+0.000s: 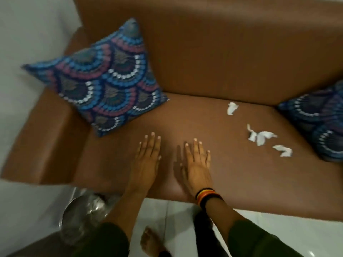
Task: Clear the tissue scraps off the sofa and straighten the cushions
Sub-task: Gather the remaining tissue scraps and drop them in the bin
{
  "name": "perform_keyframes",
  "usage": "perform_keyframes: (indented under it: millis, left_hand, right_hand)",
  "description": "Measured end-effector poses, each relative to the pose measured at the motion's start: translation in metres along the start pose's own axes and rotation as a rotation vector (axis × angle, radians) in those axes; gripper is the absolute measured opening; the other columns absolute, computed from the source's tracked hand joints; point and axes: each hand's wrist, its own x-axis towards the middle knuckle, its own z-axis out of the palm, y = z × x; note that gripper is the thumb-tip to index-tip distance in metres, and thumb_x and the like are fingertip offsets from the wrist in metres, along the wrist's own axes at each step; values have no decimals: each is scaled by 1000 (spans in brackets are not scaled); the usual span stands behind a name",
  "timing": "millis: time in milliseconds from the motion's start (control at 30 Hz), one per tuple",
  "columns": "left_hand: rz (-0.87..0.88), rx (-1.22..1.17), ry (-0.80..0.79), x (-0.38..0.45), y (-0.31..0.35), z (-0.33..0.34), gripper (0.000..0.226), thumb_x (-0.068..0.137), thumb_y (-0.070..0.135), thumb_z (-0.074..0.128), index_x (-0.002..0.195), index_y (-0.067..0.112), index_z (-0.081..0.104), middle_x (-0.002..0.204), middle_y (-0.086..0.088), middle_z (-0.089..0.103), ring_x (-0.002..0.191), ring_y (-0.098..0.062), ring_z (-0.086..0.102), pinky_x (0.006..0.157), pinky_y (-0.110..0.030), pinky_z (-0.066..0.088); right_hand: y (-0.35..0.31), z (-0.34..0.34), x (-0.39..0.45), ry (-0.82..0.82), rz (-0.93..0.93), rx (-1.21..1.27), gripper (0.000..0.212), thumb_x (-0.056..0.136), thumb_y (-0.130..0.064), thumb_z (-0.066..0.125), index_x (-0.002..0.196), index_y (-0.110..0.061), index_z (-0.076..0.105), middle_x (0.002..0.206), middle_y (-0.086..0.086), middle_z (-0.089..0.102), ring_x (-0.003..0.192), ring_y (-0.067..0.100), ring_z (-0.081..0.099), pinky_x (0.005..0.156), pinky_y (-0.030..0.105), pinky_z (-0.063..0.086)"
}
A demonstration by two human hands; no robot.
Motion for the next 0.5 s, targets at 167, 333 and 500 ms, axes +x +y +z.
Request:
perform_keyframes:
  millis: [167, 333, 500]
  left_hand:
    - [136, -33, -55, 106, 105, 24, 64, 104, 22, 49, 161, 14, 21, 169, -9, 21, 155, -29, 23, 123, -44, 30]
    - [189, -78, -144, 197, 188, 74, 60, 104, 12, 48, 160, 16, 27, 167, -5, 28, 152, -26, 32, 117, -42, 41]
    - [198, -44, -189, 284, 229, 126, 59, 100, 9, 54, 156, 13, 35, 158, -13, 42, 141, -33, 44, 109, -46, 47]
  right_hand:
    - [136, -54, 43, 67, 217, 101, 63, 91, -19, 52, 150, -15, 31, 163, 12, 15, 147, 34, 21, 116, 45, 31]
    - [257, -94, 70, 183, 370, 150, 54, 89, -19, 53, 142, -11, 45, 153, 16, 36, 139, 34, 35, 110, 41, 36]
    - [357, -99, 94, 154, 417, 167, 50, 91, -21, 58, 140, -18, 46, 150, 14, 40, 135, 32, 40, 108, 40, 40]
